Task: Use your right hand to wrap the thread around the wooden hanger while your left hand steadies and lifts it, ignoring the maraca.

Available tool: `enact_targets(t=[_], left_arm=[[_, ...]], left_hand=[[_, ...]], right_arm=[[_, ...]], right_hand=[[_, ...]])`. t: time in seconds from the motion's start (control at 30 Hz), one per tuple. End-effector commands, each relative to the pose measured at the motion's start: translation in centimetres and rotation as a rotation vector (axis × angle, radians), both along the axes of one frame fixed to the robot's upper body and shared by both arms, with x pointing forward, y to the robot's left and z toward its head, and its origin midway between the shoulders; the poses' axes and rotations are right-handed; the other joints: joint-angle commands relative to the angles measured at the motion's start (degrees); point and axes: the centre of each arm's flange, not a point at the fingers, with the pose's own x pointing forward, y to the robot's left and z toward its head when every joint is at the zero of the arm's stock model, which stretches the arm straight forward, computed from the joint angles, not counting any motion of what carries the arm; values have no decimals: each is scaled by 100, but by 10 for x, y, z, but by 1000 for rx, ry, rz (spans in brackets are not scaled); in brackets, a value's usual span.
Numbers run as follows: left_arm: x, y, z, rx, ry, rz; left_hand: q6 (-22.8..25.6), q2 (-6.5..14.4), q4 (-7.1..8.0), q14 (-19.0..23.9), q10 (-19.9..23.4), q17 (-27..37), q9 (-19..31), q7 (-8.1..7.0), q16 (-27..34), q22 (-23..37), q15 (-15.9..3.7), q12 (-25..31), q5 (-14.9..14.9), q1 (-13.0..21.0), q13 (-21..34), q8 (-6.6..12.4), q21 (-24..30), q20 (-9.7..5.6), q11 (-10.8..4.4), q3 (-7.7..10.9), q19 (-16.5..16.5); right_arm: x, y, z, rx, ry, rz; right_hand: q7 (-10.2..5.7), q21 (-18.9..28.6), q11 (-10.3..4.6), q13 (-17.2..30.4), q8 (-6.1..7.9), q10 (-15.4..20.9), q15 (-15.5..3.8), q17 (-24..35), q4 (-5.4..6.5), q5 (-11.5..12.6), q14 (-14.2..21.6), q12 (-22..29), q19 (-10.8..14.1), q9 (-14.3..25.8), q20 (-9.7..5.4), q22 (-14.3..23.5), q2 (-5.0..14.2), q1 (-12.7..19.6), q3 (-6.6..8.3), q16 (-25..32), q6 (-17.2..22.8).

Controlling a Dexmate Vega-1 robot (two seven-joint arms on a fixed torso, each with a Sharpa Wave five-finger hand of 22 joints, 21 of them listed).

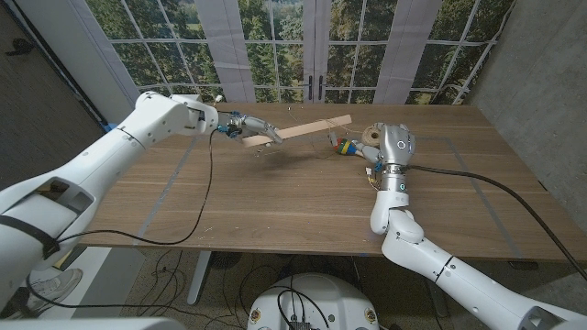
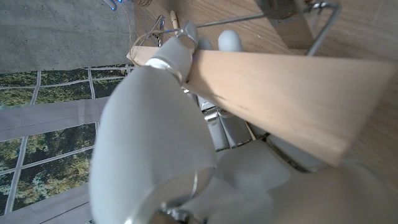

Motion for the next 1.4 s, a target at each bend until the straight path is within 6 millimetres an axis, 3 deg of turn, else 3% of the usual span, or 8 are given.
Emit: enact_targets(t=[0.03,0.6,1.0,1.2,1.27,1.4], left_arm=[[-4,15,-22,-46,56,57],[-8,22,-44,-55,119,111],[-11,25,-57,-63,197,147],[-12,26,-61,-67,228,131],[-12,26,-61,-58,229,123],[-15,28,-61,-56,223,137]], left_hand=[[67,775,788,1248,31,-20,1,113,-15,-3,-1096,22,32,449,-16,32,-37,-603,26,1172,132],[31,768,779,1195,54,-155,-19,147,-121,-5,-1097,7,53,455,-137,26,-117,-602,64,1205,193],[-93,705,792,1160,11,-329,-96,278,-255,-8,-1101,-43,96,417,-275,-27,-195,-551,121,1269,222],[-388,674,838,1102,-134,-477,-184,412,-389,-5,-1092,-122,109,283,-428,-90,-266,-540,280,1324,192],[-525,664,857,1057,-213,-556,-241,448,-469,-1,-1099,-154,110,193,-530,-97,-290,-536,412,1354,184],[-705,655,938,1000,-310,-653,-343,469,-570,7,-1075,-173,100,-48,-692,-91,-308,-527,462,1342,187]], right_arm=[[8,15,-10,-66,80,36],[12,17,-24,-97,147,64],[16,23,-28,-127,188,106],[17,23,-28,-134,191,114],[17,24,-28,-131,193,116],[18,24,-28,-130,199,120]], right_hand=[[-376,36,-32,15,31,33,-712,16,42,1,632,-32,-24,16,-792,6,2024,2068,-11,-15,368],[-381,31,-43,-6,34,42,-714,22,69,-6,635,-43,-34,16,-782,5,2034,2087,-22,-33,377],[-376,39,-51,-50,28,43,-713,26,89,-21,650,-67,-18,14,-777,5,2039,2106,-27,-44,360],[-377,32,-26,-62,24,19,-711,23,107,-33,638,-78,-24,16,-778,0,2039,2108,-33,-61,342],[-372,29,-45,-61,23,28,-712,22,110,-36,628,-73,-26,16,-778,-1,2037,2111,-34,-69,336],[-373,26,-57,-57,29,28,-714,20,114,-39,625,-68,-28,16,-778,-2,2038,2118,-34,-76,348]])
